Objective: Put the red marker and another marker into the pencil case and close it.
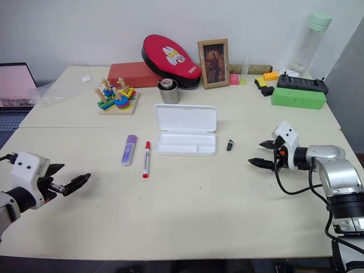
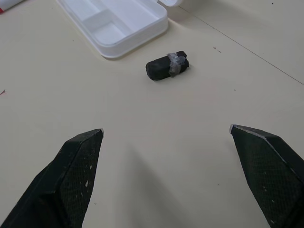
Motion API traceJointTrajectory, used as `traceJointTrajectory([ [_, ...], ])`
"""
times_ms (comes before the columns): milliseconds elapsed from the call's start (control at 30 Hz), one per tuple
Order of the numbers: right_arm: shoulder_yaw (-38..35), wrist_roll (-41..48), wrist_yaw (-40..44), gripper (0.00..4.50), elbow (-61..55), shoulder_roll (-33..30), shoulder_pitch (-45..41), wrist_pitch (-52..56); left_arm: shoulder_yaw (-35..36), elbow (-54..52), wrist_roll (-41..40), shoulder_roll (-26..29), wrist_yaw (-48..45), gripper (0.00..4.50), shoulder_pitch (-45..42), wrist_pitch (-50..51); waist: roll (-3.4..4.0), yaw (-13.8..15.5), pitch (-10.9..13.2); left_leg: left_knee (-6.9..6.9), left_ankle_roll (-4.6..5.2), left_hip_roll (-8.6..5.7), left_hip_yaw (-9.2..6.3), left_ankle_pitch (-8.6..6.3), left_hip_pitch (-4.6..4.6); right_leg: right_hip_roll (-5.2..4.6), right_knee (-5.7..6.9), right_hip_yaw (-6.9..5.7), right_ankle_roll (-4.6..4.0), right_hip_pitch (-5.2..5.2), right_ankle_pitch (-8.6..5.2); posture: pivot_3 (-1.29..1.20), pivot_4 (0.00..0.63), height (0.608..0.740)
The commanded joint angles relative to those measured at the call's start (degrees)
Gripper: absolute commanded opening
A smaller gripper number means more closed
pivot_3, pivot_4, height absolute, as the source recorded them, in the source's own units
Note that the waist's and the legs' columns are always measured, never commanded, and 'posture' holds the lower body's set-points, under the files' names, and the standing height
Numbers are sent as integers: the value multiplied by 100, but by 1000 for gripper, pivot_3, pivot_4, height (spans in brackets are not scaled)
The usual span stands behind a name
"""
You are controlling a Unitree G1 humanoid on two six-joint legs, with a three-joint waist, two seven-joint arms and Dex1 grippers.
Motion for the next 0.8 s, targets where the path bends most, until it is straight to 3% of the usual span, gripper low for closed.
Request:
traceJointTrajectory([
  [33,-26,-59,61,4489,17,-109,-201,-53,264,-182,-52,87,-1,4500,5,21,0,1,0,0,0,0,0,0,0,0,0,0,0,0,0,0,150,740],
  [800,-47,-7,29,4489,-250,-100,-129,96,-37,-171,60,130,-246,4500,70,-24,0,4,0,2,0,0,0,0,0,0,1,0,0,1,0,0,150,740],
])
